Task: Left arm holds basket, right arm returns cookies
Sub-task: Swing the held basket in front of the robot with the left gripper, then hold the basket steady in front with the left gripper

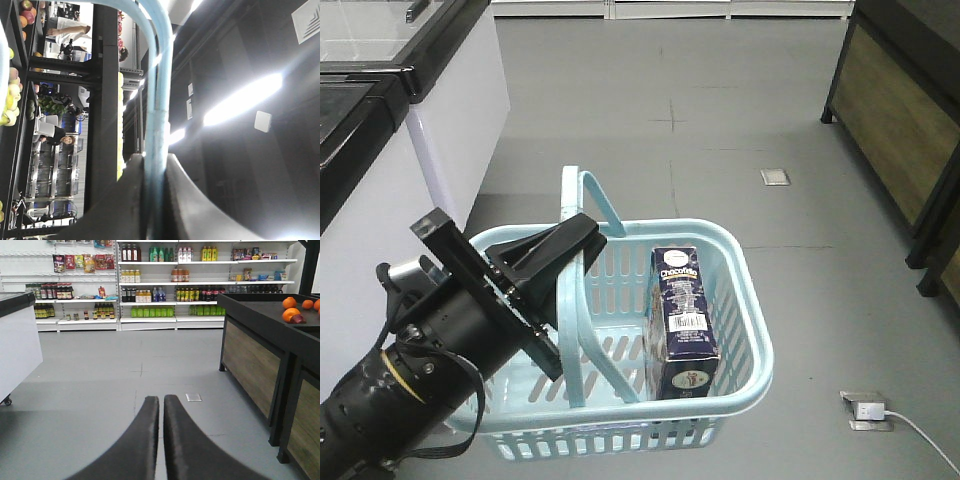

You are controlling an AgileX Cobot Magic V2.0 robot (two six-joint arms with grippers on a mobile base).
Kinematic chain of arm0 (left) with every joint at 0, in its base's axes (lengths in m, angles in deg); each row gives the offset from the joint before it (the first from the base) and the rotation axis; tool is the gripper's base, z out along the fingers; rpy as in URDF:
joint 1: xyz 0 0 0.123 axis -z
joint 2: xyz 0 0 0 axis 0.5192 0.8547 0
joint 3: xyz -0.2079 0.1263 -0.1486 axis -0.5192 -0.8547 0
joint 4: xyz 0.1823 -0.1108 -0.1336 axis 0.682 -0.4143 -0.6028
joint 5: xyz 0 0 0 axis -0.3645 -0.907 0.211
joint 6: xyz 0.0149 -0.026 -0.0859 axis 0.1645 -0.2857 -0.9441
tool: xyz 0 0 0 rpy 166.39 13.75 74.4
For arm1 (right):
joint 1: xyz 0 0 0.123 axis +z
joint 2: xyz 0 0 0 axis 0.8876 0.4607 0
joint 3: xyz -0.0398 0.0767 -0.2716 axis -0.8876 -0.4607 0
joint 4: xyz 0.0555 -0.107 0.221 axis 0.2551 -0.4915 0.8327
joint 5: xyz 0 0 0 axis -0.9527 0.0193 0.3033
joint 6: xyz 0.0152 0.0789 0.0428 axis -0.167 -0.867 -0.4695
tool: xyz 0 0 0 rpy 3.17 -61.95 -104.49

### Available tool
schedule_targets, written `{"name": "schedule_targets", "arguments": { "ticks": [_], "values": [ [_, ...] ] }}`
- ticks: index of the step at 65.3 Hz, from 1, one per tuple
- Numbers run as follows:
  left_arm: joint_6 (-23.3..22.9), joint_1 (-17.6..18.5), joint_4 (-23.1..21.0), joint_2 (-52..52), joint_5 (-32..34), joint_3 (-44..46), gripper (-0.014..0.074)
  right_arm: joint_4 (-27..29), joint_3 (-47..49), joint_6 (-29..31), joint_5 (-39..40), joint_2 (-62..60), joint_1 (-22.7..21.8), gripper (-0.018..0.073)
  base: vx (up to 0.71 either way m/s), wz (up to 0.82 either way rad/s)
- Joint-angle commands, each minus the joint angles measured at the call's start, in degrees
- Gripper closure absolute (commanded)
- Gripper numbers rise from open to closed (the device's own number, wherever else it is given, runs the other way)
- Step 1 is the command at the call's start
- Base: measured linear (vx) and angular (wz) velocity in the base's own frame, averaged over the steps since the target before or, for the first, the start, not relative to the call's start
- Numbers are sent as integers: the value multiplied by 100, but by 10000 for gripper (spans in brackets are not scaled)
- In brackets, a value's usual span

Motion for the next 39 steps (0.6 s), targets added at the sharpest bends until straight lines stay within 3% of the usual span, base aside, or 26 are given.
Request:
{"name": "schedule_targets", "arguments": {
  "ticks": [1, 39],
  "values": [
    [110, 43, -107, -309, 1220, 164, 601, -26, -107, 36, 410, -76, 2, 565, 0, 0],
    [334, 790, -462, -382, 1053, 164, 601, -26, -107, 36, 406, -76, 2, 565, 0, 0]
  ]
}}
